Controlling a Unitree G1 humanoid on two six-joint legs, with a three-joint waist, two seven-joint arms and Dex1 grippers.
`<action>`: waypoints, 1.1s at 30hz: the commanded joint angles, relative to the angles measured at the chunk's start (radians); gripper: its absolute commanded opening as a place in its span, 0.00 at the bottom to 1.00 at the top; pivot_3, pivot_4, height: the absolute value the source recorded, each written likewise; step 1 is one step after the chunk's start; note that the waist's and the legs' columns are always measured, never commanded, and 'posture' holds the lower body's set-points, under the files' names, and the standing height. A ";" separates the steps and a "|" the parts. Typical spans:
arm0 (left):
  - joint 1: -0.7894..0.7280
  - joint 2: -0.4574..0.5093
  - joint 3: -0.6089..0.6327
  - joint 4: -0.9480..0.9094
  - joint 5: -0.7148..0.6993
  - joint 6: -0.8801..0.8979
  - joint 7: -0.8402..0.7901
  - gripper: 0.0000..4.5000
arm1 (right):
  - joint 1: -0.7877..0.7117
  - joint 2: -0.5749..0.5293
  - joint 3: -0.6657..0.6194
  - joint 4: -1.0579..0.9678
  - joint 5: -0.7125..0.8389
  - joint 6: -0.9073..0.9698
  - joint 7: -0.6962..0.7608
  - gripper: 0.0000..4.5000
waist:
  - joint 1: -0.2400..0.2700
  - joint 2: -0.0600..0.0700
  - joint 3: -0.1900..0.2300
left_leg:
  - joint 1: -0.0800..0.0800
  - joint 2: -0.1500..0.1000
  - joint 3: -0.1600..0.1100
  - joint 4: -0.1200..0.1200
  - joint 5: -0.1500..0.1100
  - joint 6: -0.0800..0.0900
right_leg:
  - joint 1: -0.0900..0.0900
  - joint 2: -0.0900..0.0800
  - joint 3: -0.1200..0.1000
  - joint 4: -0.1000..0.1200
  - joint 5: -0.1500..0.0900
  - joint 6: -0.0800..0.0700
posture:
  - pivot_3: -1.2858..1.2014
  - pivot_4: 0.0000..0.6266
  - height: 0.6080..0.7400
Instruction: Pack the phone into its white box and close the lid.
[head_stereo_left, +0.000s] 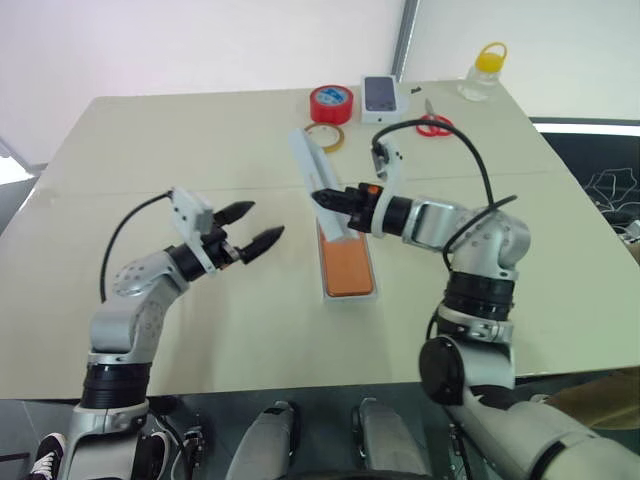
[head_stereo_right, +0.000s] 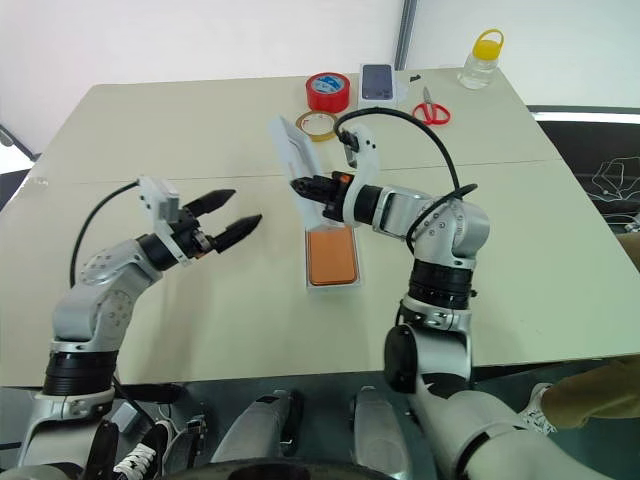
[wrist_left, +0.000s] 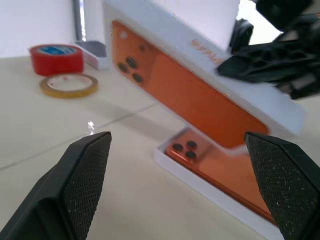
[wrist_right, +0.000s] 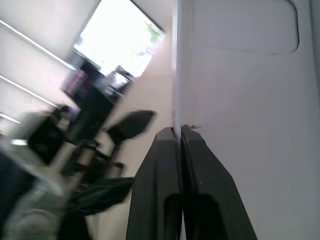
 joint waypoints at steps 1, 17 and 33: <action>-0.007 0.027 0.038 -0.040 -0.033 0.021 0.005 1.00 | 0.002 0.046 -0.054 -0.088 0.075 0.100 -0.059 0.01 | 0.002 0.000 0.000 | 0.000 0.000 0.000 0.000 0.000 0.000 | 0.000 0.000 0.000 0.000 0.000 0.000 | 0.52 0.24 1.00; 0.051 0.035 0.065 -0.100 -0.082 0.076 0.042 0.82 | 0.160 0.100 -0.059 0.015 0.571 0.126 -0.477 0.00 | -0.001 0.001 0.000 | 0.000 0.000 0.001 -0.002 0.000 0.000 | 0.000 -0.001 0.001 -0.001 0.000 0.000 | 0.52 0.24 1.00; 0.053 0.018 0.051 -0.110 -0.102 0.074 0.073 0.82 | 0.196 0.064 0.039 0.107 1.021 -0.038 -0.825 0.00 | -0.001 0.001 0.000 | 0.001 0.000 0.001 -0.002 0.000 0.000 | 0.000 0.000 0.001 -0.001 0.000 0.000 | 0.52 0.24 1.00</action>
